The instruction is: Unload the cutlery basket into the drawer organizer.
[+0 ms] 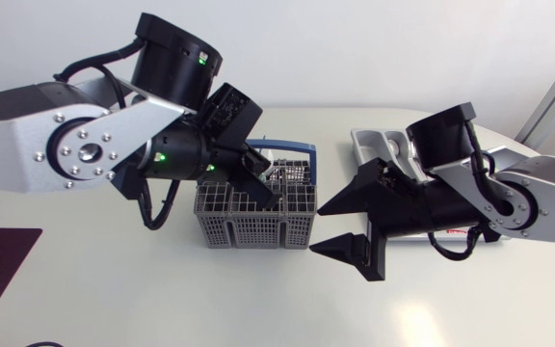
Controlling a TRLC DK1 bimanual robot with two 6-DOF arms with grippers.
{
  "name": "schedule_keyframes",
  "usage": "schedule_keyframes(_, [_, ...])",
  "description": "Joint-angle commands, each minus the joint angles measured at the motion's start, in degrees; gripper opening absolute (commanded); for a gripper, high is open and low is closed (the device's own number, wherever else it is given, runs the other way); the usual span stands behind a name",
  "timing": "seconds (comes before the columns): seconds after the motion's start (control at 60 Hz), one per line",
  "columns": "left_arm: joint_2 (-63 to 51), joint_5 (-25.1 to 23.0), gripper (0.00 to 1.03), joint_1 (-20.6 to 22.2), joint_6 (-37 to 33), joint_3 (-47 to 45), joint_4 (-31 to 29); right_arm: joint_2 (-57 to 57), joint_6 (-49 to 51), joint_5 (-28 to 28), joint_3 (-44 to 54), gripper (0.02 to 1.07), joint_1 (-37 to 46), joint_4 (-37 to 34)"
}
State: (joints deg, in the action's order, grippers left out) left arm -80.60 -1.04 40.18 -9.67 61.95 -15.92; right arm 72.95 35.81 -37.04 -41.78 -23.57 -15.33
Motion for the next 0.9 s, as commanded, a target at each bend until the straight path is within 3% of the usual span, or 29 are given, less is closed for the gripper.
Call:
schedule_keyframes(0.0, [1.8,-0.5,0.13,-0.4,-0.4,-1.3,0.9,1.3,-1.2,0.2,-1.6,0.91,-0.7,0.6])
schedule_keyframes(0.483, [4.6,-0.5,0.13,-0.2,-0.6,-1.9,1.3,3.3,-1.4,0.7,-3.3,0.91,-1.5,1.9])
schedule_keyframes(0.883, [6.6,-3.8,0.13,-0.4,-0.8,-2.1,1.2,1.6,-2.0,0.6,-2.7,0.91,-1.5,2.2])
